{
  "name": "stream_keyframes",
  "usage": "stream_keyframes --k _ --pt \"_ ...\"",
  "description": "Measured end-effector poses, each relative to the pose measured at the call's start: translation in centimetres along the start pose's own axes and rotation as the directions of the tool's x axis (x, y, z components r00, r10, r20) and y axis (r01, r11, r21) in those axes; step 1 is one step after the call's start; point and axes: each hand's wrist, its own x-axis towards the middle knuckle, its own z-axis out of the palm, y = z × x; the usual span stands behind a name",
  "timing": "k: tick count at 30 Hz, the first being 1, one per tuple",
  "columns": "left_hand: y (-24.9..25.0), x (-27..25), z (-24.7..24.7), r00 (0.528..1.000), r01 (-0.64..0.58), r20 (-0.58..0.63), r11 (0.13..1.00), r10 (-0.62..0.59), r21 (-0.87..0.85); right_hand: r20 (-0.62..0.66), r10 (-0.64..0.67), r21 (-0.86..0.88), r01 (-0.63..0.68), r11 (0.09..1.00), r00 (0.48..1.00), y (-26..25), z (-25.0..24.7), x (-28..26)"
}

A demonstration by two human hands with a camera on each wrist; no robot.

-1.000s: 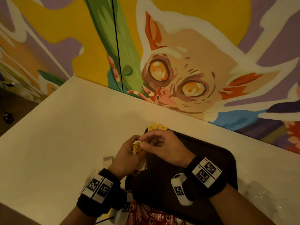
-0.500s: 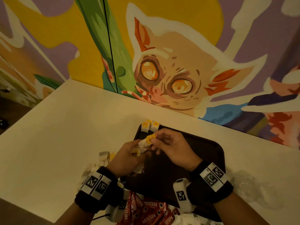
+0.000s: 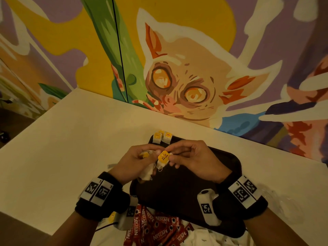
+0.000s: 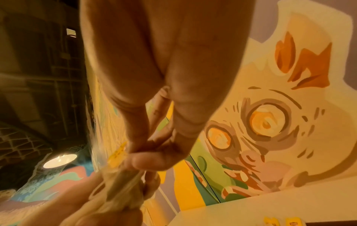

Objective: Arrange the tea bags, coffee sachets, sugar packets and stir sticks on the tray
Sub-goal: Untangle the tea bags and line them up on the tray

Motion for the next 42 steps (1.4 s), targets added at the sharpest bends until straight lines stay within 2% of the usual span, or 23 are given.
stream_keyframes --k 3,7,14,19,26,29,33,36,39,42 --pt "0.1 -0.2 0.4 0.995 -0.010 0.102 1.000 0.013 -0.027 -0.012 -0.002 -0.037 0.001 0.999 1.000 -0.2 -0.3 -0.3" --pt "0.2 -0.4 0.7 0.991 -0.008 0.133 1.000 0.009 -0.009 0.006 0.000 -0.060 0.001 0.998 1.000 -0.6 -0.6 -0.8" --pt "-0.2 -0.1 0.8 0.997 0.020 0.067 0.997 -0.025 0.081 -0.032 0.030 -0.061 -0.032 0.998 0.999 -0.8 -0.5 -1.4" --pt "0.4 -0.3 1.0 0.999 0.033 0.038 0.999 -0.034 0.031 -0.074 -0.005 -0.164 -0.008 0.986 0.997 -0.9 -0.2 -1.3" --pt "1.3 -0.3 1.1 0.994 -0.107 0.021 0.991 0.105 0.078 -0.100 -0.043 -0.148 0.028 0.989 0.994 -1.1 0.1 -1.3" --pt "1.2 -0.2 1.0 0.991 -0.135 0.000 0.985 0.136 0.111 -0.077 -0.002 -0.063 -0.003 0.998 0.997 -1.0 0.1 -1.5" --pt "1.0 -0.2 0.6 0.976 -0.209 -0.010 0.956 0.216 0.205 0.024 0.105 0.034 -0.106 0.994 0.994 -0.7 0.2 -1.9" --pt "1.2 -0.2 0.5 0.961 -0.270 0.009 0.928 0.278 0.257 0.030 0.120 -0.002 -0.120 0.993 0.992 -0.4 0.7 -2.0" --pt "1.3 -0.3 0.3 0.958 -0.275 0.002 0.913 0.288 0.300 -0.036 0.112 -0.069 -0.115 0.991 0.993 -0.2 0.8 -2.1" --pt "1.3 -0.3 0.0 0.957 -0.277 0.019 0.898 0.288 0.342 -0.047 0.133 -0.111 -0.138 0.984 0.990 -0.2 0.7 -2.1"
